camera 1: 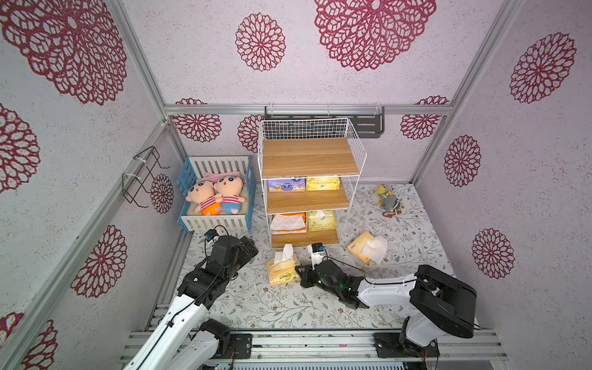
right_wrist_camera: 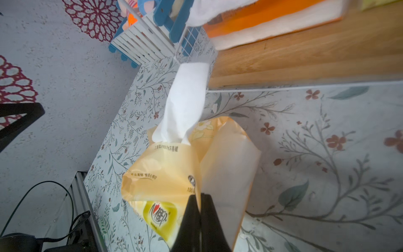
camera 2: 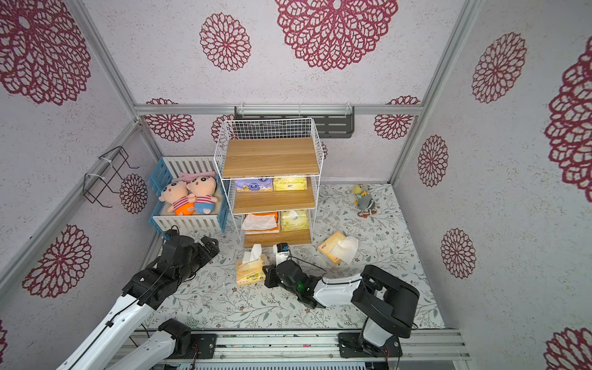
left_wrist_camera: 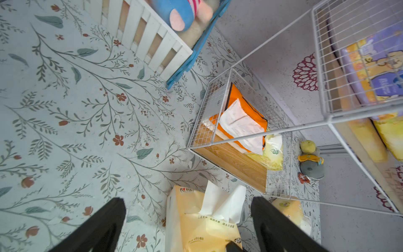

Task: Remove the tissue boxes from the shelf
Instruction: Place the box of tissues at the center of the board.

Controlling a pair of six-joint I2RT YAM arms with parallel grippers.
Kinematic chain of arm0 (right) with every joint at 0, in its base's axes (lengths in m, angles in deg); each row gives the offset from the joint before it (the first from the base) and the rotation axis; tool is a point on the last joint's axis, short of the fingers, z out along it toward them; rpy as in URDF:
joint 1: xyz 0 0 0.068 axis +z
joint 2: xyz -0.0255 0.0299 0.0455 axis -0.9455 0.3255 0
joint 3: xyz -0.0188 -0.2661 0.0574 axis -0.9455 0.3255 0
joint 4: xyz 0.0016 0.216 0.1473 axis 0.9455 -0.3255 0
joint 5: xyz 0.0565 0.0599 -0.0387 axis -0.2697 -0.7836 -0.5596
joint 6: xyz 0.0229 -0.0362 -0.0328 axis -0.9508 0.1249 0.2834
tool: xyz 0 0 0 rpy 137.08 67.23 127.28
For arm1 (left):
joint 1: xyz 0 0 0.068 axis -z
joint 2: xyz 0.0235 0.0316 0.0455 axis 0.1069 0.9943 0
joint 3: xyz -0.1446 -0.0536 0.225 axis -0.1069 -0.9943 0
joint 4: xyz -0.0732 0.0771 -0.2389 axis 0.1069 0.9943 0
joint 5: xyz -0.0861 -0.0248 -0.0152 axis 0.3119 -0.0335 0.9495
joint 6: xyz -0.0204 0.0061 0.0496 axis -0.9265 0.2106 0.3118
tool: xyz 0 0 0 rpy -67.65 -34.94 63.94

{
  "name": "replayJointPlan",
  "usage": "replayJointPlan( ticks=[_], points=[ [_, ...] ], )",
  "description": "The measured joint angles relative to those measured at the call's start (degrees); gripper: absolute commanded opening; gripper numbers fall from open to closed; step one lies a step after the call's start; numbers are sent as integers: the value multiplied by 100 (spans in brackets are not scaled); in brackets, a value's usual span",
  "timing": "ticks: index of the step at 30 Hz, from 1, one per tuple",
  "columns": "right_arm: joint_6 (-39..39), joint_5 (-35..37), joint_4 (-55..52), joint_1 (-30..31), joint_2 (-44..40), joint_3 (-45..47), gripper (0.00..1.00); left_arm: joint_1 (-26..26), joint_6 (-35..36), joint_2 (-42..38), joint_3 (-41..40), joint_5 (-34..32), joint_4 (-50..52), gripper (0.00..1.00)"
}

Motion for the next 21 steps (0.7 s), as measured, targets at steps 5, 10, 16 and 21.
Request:
replayJointPlan(
  ticks=[5, 10, 16, 21],
  points=[
    [-153, -92, 136, 232, 691, -420, 0, -68, -122, -225, -28, -221, 197, 97],
    [-271, -164, 208, 448, 1174, -890, 29, -184, -92, -168, 20, -304, 527, 97],
    [-369, -282, 203, 505, 1307, -1021, 58, -225, -48, -55, 70, -275, 892, 97],
    [-247, -286, 37, 505, 1051, -1027, 59, -232, -28, -164, 136, -234, 992, 97]
  ],
)
